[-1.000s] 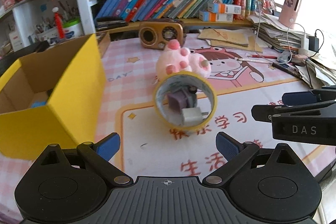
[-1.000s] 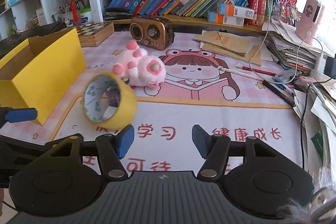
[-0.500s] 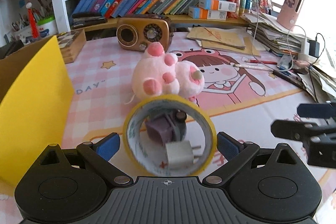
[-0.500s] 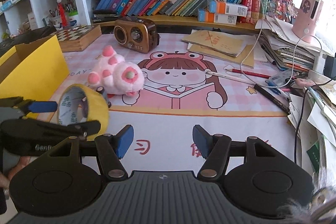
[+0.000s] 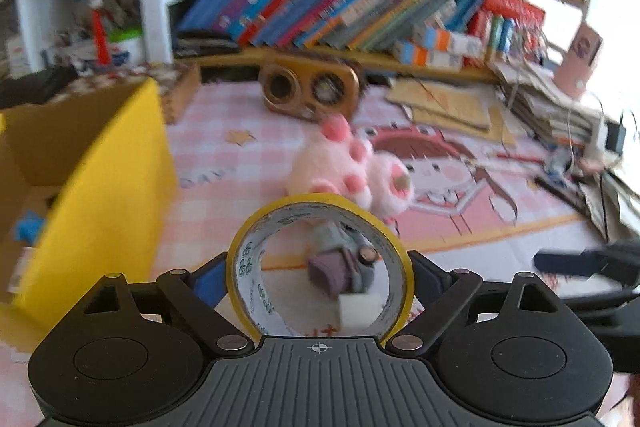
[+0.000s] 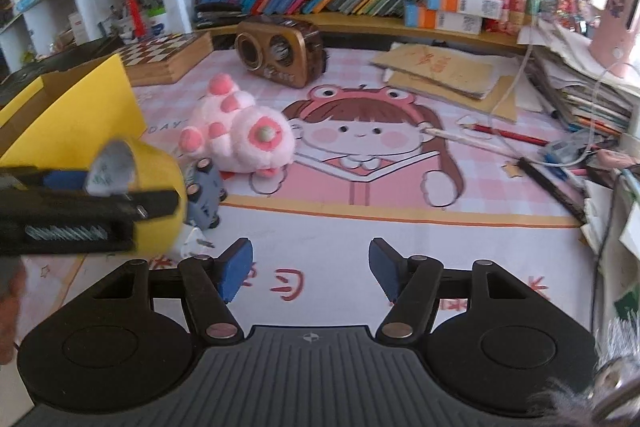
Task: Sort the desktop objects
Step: 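Grasp the yellow tape roll with the left tool while the right tool grasps the white plug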
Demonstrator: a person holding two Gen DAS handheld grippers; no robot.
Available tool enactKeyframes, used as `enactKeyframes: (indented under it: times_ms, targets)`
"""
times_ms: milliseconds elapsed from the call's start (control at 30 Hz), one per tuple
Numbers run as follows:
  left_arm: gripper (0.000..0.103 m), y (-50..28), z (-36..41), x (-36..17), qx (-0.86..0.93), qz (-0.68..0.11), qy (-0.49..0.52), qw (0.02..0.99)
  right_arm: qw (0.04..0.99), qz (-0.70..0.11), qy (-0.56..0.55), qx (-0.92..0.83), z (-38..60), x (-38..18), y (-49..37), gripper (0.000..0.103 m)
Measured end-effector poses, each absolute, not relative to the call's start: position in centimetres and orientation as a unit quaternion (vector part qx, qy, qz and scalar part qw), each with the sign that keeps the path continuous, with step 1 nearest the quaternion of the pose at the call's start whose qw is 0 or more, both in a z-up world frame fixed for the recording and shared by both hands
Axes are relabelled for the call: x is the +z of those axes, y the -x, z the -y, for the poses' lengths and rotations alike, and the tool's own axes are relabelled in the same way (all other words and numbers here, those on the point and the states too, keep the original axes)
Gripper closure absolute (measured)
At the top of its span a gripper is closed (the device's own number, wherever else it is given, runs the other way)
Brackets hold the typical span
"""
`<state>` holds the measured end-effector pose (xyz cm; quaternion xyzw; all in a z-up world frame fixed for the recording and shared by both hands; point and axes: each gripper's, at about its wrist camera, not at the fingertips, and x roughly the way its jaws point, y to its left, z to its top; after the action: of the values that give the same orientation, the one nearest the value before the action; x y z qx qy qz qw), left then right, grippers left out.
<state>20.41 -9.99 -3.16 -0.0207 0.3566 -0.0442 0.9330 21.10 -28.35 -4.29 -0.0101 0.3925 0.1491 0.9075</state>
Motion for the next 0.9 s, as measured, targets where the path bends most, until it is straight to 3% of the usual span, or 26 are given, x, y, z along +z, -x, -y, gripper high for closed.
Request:
enactKeyframes:
  times_ms: [600, 800, 900]
  targets:
    - [0.012, -14.5, 7.9, 1.6, 0.036, -0.322, 0.01, 0.946, 0.861, -0.385, 0.115, 0.311, 20.6, -7.7, -23.3, 0.05]
    - [0.012, -13.7, 7.2, 1.3, 0.05, -0.331, 0.021, 0.942, 0.859, -0.373, 0.136, 0.324, 19.5, -8.4, -23.3, 0.061]
    - [0.012, -13.5, 7.1, 1.2, 0.047, -0.331, 0.023, 0.942, 0.861, -0.368, 0.142, 0.322, 19.5, -8.2, -22.9, 0.062]
